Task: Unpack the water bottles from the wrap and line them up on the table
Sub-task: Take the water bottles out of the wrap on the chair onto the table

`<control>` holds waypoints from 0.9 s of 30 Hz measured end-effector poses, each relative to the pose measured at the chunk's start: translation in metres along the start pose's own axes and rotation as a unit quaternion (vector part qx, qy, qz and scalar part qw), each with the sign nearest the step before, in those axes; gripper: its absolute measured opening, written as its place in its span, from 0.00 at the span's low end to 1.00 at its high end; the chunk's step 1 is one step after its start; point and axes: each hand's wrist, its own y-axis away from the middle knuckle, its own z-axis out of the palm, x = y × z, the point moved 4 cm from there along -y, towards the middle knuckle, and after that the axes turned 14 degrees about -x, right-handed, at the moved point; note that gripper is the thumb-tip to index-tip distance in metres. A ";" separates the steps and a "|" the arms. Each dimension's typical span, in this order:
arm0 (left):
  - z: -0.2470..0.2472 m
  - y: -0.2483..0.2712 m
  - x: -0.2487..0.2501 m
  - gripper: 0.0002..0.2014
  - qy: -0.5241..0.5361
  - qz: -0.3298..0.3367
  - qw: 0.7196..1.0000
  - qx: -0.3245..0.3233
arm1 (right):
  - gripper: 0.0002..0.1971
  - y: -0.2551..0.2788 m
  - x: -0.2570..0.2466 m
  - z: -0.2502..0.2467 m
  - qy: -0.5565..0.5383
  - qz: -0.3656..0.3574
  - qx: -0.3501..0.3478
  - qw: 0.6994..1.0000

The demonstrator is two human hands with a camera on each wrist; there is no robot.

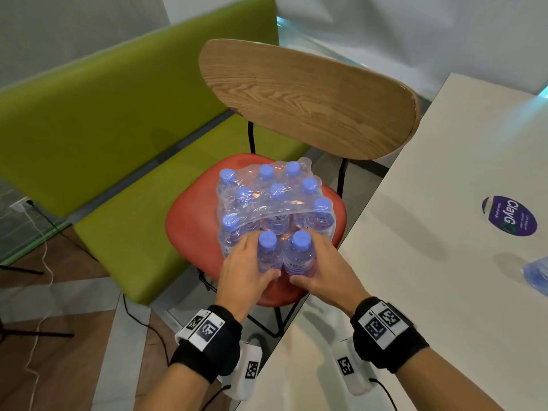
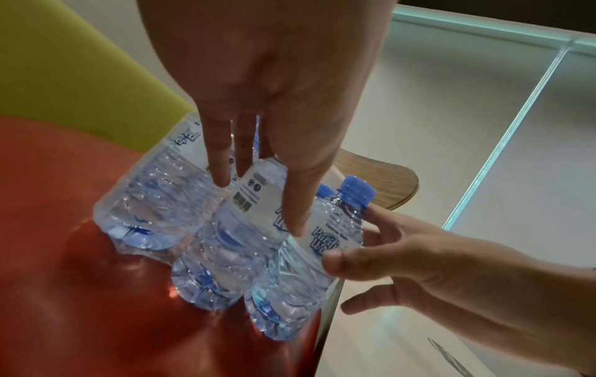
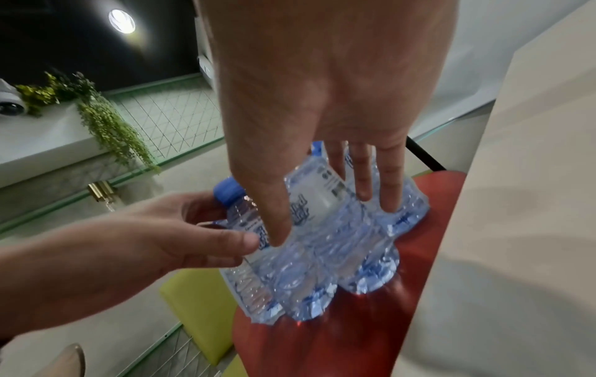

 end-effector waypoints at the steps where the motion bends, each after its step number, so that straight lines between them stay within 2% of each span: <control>1: 0.002 -0.001 0.000 0.33 0.006 -0.006 1.000 -0.013 | 0.40 -0.002 0.002 0.004 -0.012 -0.008 -0.003 1.000; 4: 0.008 -0.004 0.000 0.31 0.040 -0.031 0.998 -0.040 | 0.31 -0.007 0.006 0.009 -0.015 0.000 0.034 0.999; 6: 0.007 -0.004 0.002 0.29 0.056 -0.045 0.997 -0.034 | 0.25 -0.010 0.005 0.009 -0.010 0.016 0.058 0.998; 9: 0.000 -0.003 0.009 0.27 0.054 -0.054 0.997 -0.013 | 0.26 -0.007 -0.001 0.004 0.004 0.041 0.090 0.995; 14: 0.007 0.012 0.033 0.26 0.021 -0.028 0.999 0.001 | 0.29 0.027 -0.002 -0.006 -0.007 0.088 0.134 0.987; 17: 0.024 0.028 0.056 0.26 0.013 -0.018 1.000 -0.006 | 0.31 0.071 0.009 -0.013 -0.018 0.145 0.159 0.976; 20: 0.054 0.050 0.085 0.24 0.013 -0.006 0.999 -0.046 | 0.30 0.126 0.025 -0.019 -0.051 0.202 0.201 0.957; 27: 0.149 0.111 0.167 0.25 -0.022 0.052 0.987 -0.148 | 0.32 0.277 0.072 -0.025 -0.124 0.304 0.325 0.887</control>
